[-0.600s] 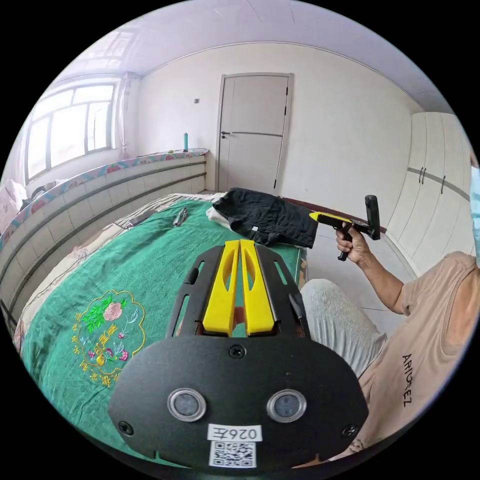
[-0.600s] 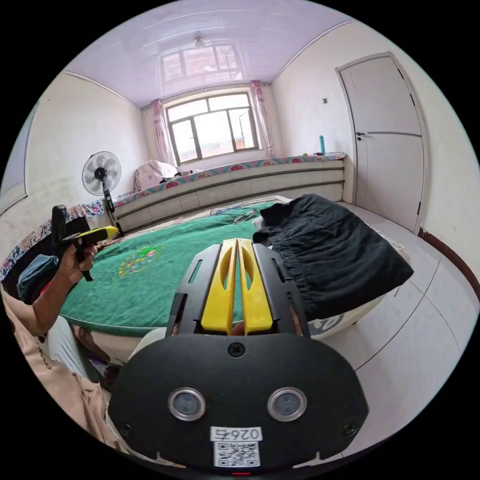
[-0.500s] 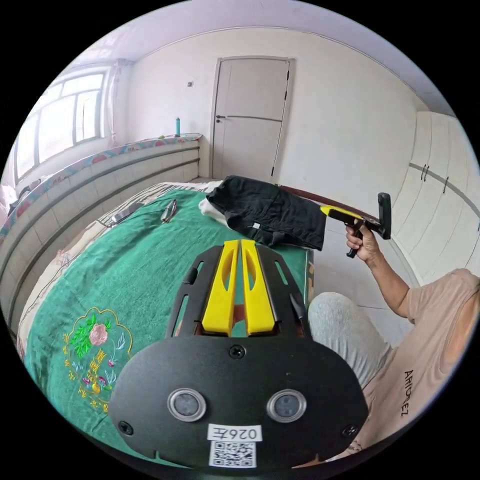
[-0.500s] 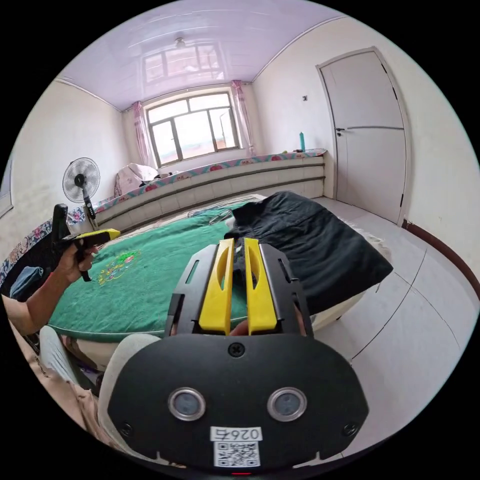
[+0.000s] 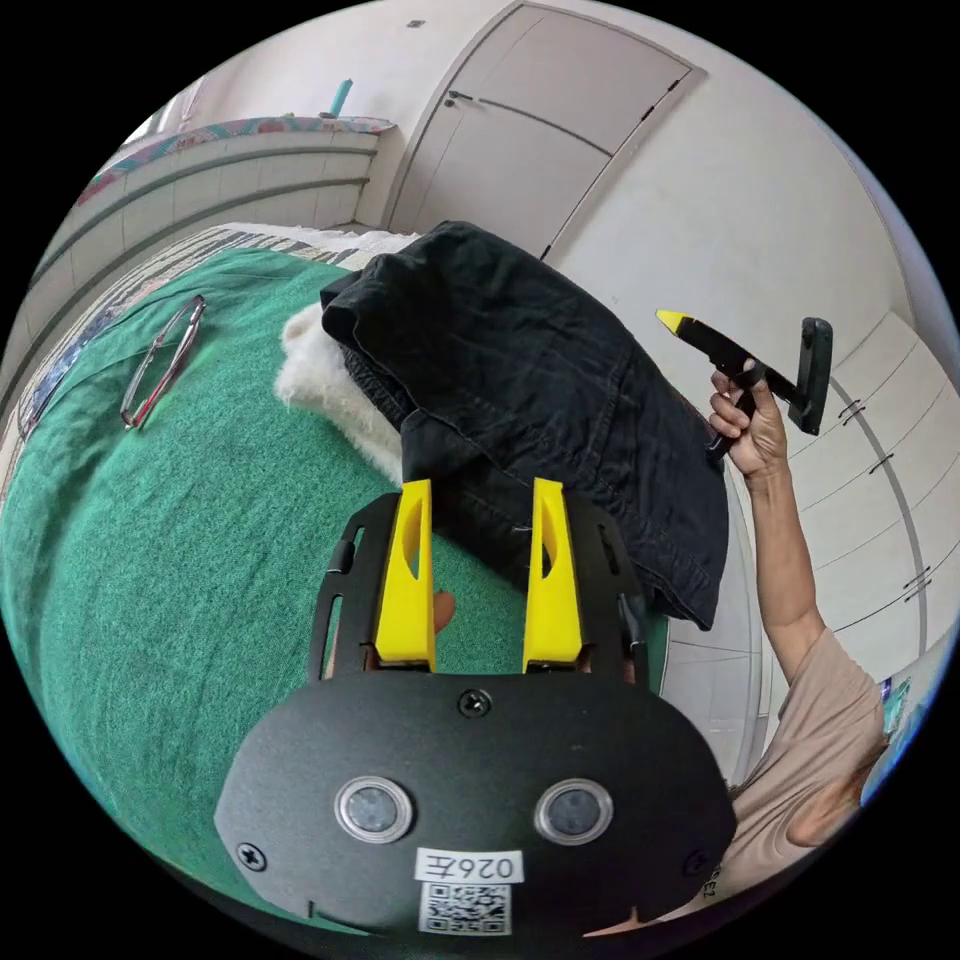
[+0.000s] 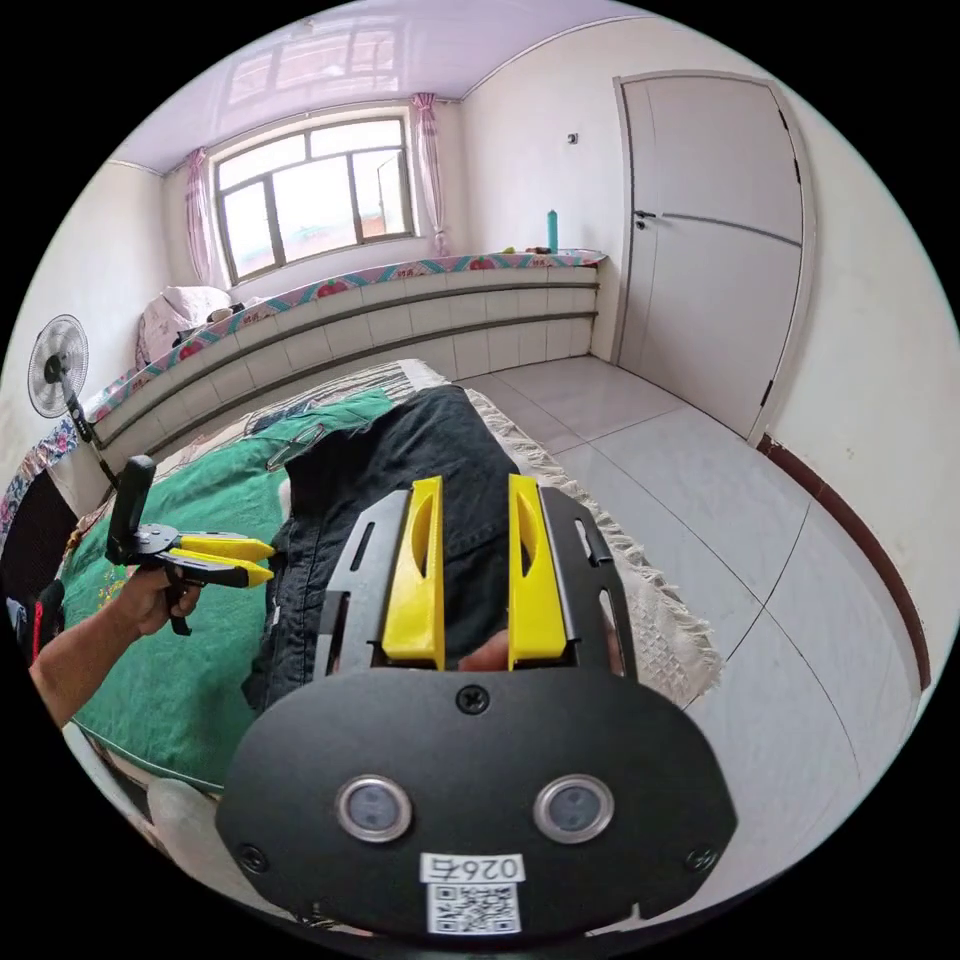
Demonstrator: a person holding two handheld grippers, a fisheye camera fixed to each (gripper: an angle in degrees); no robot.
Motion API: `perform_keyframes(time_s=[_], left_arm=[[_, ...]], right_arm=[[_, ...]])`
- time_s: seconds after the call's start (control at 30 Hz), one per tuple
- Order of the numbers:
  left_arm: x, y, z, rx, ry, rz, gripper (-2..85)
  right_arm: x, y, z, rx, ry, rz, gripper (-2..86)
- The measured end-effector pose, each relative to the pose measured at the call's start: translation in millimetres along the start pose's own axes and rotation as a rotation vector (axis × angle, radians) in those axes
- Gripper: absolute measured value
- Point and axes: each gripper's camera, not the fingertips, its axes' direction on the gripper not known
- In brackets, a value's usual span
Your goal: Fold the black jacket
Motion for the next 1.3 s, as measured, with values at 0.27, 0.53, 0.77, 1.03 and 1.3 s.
perform_keyframes(time_s=[0.27, 0.53, 0.77, 1.03, 1.3], left_arm=[[-44.6, -28.0, 10.5, 0.047, 0.145, -0.068, 14.5], [-39.7, -18.5, 16.7, 0.17, -0.095, -0.209, 12.1], [-49.8, -25.9, 14.9, 0.131, -0.114, -0.215, 14.5], [-49.6, -18.9, -10.1, 0.123, -0.066, -0.127, 2.4], [-44.1, 33.9, -69.5, 0.27, 0.022, -0.175, 0.0]], right_arm=[[33.3, -61.4, 71.3, -0.259, 0.064, -0.015, 12.1], [32.0, -59.9, 50.4, -0.175, 0.104, -0.096, 8.0], [28.9, -57.9, 48.4, -0.215, 0.111, -0.109, 9.5], [-3.6, -32.1, 18.4, -0.128, 0.198, -0.172, 1.6], [-81.0, 18.8, -59.2, 0.104, 0.331, -0.265, 0.4]])
